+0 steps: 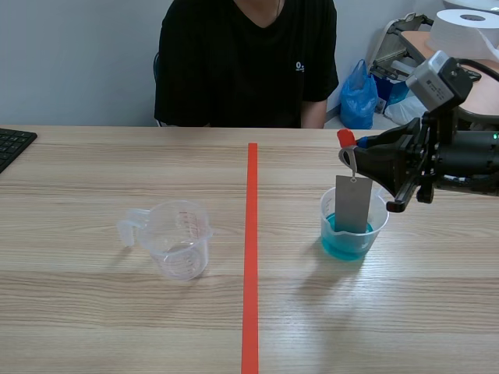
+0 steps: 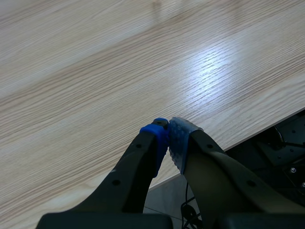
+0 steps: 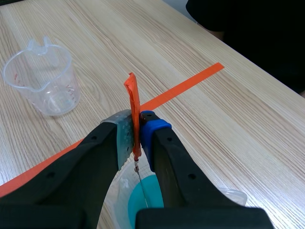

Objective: Do the redox reaction experiment.
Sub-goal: 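Hold the plate still in the solution, then raise the plate and point at it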

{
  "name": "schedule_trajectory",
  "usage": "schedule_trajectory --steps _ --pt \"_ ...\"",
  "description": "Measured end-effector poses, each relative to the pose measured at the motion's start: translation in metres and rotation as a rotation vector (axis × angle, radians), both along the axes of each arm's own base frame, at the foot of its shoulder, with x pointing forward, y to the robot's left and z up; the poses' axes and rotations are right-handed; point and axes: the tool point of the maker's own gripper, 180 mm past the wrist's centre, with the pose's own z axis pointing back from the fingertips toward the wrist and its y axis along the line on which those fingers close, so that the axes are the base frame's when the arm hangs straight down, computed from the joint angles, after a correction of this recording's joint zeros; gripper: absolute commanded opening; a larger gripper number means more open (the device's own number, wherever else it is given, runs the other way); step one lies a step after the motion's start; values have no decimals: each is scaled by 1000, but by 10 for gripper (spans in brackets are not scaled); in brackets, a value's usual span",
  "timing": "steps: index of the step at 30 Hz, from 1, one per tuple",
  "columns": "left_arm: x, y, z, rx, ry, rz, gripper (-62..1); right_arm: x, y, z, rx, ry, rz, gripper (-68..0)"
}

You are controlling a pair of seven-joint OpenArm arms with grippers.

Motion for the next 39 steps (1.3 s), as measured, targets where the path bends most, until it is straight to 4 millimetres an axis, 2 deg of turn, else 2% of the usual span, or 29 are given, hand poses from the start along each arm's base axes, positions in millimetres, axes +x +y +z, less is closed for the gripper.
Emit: schedule_trajectory --steps 10,22,30,39 --pt "0 0 0 0 0 0 -567 -1 -12 6 -27 -19 3 -662" --pt "0 0 0 0 0 0 -567 -13 2 63 17 -115 95 -662" --pt "0 0 0 0 0 0 -567 -18 -1 83 23 -140 116 -662" --pt "0 0 0 0 0 0 -567 -15 -7 120 49 -204 109 -662"
